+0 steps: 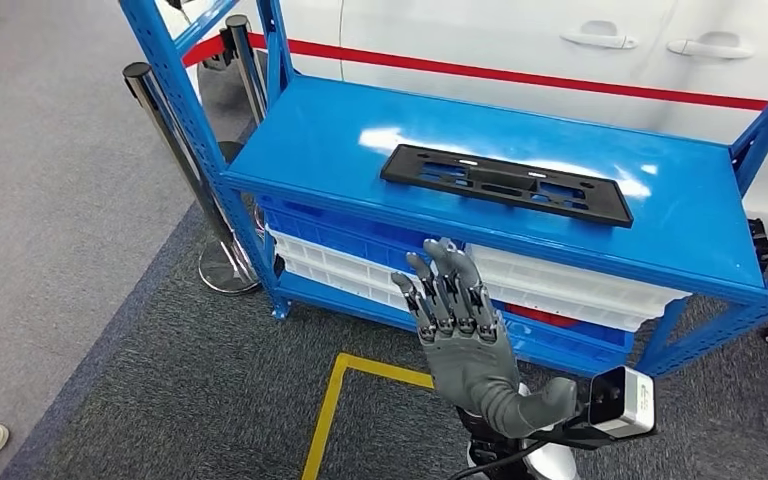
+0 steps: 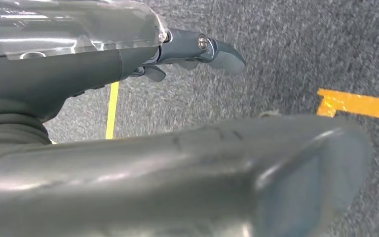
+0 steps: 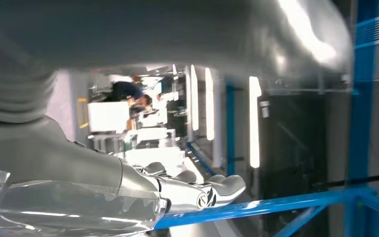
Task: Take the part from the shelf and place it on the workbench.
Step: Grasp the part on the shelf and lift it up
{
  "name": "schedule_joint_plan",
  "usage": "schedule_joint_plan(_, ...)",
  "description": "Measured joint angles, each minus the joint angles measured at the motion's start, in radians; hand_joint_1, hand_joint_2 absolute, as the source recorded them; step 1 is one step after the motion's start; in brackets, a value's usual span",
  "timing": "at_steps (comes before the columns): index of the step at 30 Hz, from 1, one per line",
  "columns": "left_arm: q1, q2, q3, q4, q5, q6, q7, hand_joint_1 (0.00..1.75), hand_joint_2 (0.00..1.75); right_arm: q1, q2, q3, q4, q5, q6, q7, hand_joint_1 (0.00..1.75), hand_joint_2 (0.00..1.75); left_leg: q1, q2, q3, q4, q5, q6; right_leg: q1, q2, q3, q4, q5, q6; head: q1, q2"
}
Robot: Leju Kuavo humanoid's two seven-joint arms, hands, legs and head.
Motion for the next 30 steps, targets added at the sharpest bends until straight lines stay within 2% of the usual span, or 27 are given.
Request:
schedule_joint_plan(2, 0.001, 0.0, 0.0, 0.0, 0.0, -0.002, 0.0, 0.0, 0.0, 0.002, -0.001, 0.006, -0.004, -0.002, -0.002, 0.0, 0.0, 1.75, 0.011, 0.001, -0.055, 0.12, -0.057, -0.013, -0.001, -0.001, 0.0, 0.0, 0.0, -0.001, -0.002, 0.0)
schedule_joint_plan(3, 0.002, 0.0, 0.001, 0.0, 0.001, -0.003, 0.0, 0.0, 0.0, 0.004, -0.003, 0.008, -0.004, -0.002, -0.002, 0.0, 0.0, 1.75, 0.017, 0.001, -0.075, 0.162, -0.067, -0.019, -0.002, -0.001, 0.0, 0.0, -0.001, -0.001, -0.002, 0.0)
schedule_joint_plan(4, 0.003, 0.0, 0.001, 0.0, 0.001, -0.003, 0.0, 0.0, 0.0, 0.006, -0.004, 0.01, -0.004, -0.002, -0.003, 0.0, 0.0, 1.75, 0.022, 0.001, -0.08, 0.17, -0.059, -0.024, -0.003, -0.001, 0.001, 0.001, -0.001, 0.001, -0.002, 0.0)
schedule_joint_plan(5, 0.003, 0.0, 0.002, 0.0, 0.001, -0.003, 0.0, 0.0, 0.0, 0.009, -0.006, 0.012, -0.004, -0.003, -0.003, 0.0, 0.0, 1.75, 0.028, 0.001, -0.07, 0.147, -0.035, -0.029, -0.006, -0.001, 0.001, 0.002, -0.003, 0.003, -0.002, 0.0)
schedule_joint_plan(7, 0.003, 0.0, 0.003, 0.0, 0.001, -0.003, 0.0, 0.0, 0.0, 0.012, -0.009, 0.016, -0.005, -0.003, -0.004, 0.0, 0.0, 1.75, 0.036, 0.002, -0.013, 0.025, 0.032, -0.037, -0.011, 0.001, 0.001, 0.01, -0.008, 0.012, -0.002, 0.0)
schedule_joint_plan(9, 0.001, -0.001, 0.006, 0.001, 0.002, -0.003, 0.0, 0.0, 0.0, 0.013, -0.011, 0.019, -0.007, -0.003, -0.006, 0.001, 0.0, 1.75, 0.035, 0.002, 0.028, -0.064, 0.057, -0.03, -0.01, 0.002, -0.004, 0.02, -0.013, 0.027, -0.002, 0.0)
schedule_joint_plan(12, 0.004, -0.002, 0.008, 0.002, 0.003, -0.004, 0.001, 0.0, 0.0, 0.015, -0.013, 0.022, -0.013, -0.003, -0.008, 0.002, 0.0, 1.75, 0.029, 0.0, 0.029, -0.075, 0.053, -0.004, -0.009, 0.002, -0.007, 0.02, -0.011, 0.046, -0.001, 0.0)
schedule_joint_plan(14, 0.003, -0.002, 0.008, 0.002, 0.002, -0.004, 0.002, 0.0, 0.0, 0.015, -0.015, 0.022, -0.015, -0.003, -0.007, 0.002, 0.0, 1.75, 0.029, 0.0, 0.031, -0.08, 0.058, 0.011, -0.013, 0.003, -0.017, 0.047, -0.033, 0.055, 0.0, 0.0)
schedule_joint_plan(15, 0.002, -0.003, 0.008, 0.002, 0.001, -0.004, 0.002, 0.0, 0.0, 0.015, -0.016, 0.022, -0.017, -0.003, -0.006, 0.002, 0.0, 1.75, 0.029, 0.0, 0.031, -0.083, 0.061, 0.018, -0.014, 0.003, -0.036, 0.089, -0.059, 0.057, 0.0, 0.0)
schedule_joint_plan(17, 0.001, -0.004, 0.008, 0.002, 0.0, -0.005, 0.003, 0.0, 0.0, 0.018, -0.019, 0.022, -0.019, -0.003, -0.005, 0.002, 0.0, 1.75, 0.025, 0.001, 0.03, -0.084, 0.061, 0.026, -0.014, 0.003, -0.099, 0.222, -0.123, 0.059, 0.0, 0.0)
schedule_joint_plan(18, 0.002, -0.004, 0.008, 0.002, 0.0, -0.005, 0.004, 0.0, 0.0, 0.02, -0.02, 0.022, -0.019, -0.003, -0.005, 0.002, 0.0, 1.75, 0.023, 0.001, 0.03, -0.084, 0.061, 0.027, -0.013, 0.003, -0.127, 0.279, -0.141, 0.059, 0.0, 0.0)
schedule_joint_plan(19, 0.002, -0.004, 0.008, 0.002, 0.0, -0.005, 0.005, 0.0, 0.0, 0.022, -0.022, 0.022, -0.018, -0.003, -0.005, 0.002, 0.0, 1.75, 0.02, 0.001, 0.031, -0.084, 0.06, 0.028, -0.012, 0.003, -0.142, 0.306, -0.141, 0.057, 0.0, 0.0)
schedule_joint_plan(20, 0.003, -0.004, 0.008, 0.002, 0.0, -0.005, 0.005, 0.0, 0.0, 0.023, -0.023, 0.022, -0.018, -0.003, -0.004, 0.002, 0.0, 1.75, 0.017, 0.0, 0.032, -0.084, 0.06, 0.029, -0.011, 0.003, -0.138, 0.295, -0.122, 0.054, 0.0, 0.0)
schedule_joint_plan(21, 0.003, -0.004, 0.009, 0.002, 0.0, -0.005, 0.005, 0.0, 0.0, 0.023, -0.024, 0.022, -0.019, -0.003, -0.004, 0.002, 0.0, 1.75, 0.014, -0.001, 0.034, -0.083, 0.06, 0.029, -0.009, 0.003, -0.116, 0.247, -0.089, 0.048, 0.0, 0.0)
schedule_joint_plan(22, 0.002, -0.005, 0.009, 0.002, 0.0, -0.005, 0.005, 0.0, 0.0, 0.023, -0.024, 0.022, -0.019, -0.003, -0.003, 0.002, 0.0, 1.75, 0.013, -0.002, 0.035, -0.084, 0.059, 0.029, -0.004, 0.003, -0.082, 0.177, -0.053, 0.039, 0.0, 0.0)
schedule_joint_plan(24, 0.001, -0.007, 0.009, 0.002, 0.0, -0.005, 0.005, 0.0, 0.0, 0.023, -0.024, 0.023, -0.02, -0.003, -0.003, 0.002, 0.0, 1.75, 0.007, -0.003, 0.035, -0.082, 0.057, 0.025, 0.004, 0.003, -0.028, 0.06, -0.013, 0.023, 0.0, 0.0)
schedule_joint_plan(26, 0.001, -0.008, 0.009, 0.002, -0.002, -0.006, 0.008, 0.0, 0.0, 0.023, -0.025, 0.024, -0.02, -0.003, -0.002, 0.002, 0.0, 1.75, 0.006, -0.002, 0.033, -0.083, 0.055, 0.016, 0.01, 0.003, -0.016, 0.026, -0.012, 0.017, 0.0, 0.0)
schedule_joint_plan(28, 0.0, -0.008, 0.008, 0.002, -0.008, -0.006, 0.015, 0.0, 0.0, 0.026, -0.025, 0.026, -0.022, -0.003, -0.001, 0.001, 0.0, 1.75, 0.007, 0.0, 0.035, -0.082, 0.051, 0.005, 0.006, 0.005, -0.011, 0.016, -0.008, 0.013, 0.0, 0.0)
schedule_joint_plan(30, -0.001, -0.008, 0.008, 0.002, -0.018, -0.003, 0.03, 0.0, 0.0, 0.027, -0.025, 0.029, -0.025, -0.003, 0.002, 0.001, 0.0, 1.75, 0.008, 0.001, 0.019, -0.038, 0.021, -0.007, -0.002, 0.003, -0.002, 0.005, -0.006, 0.007, -0.002, 0.0)
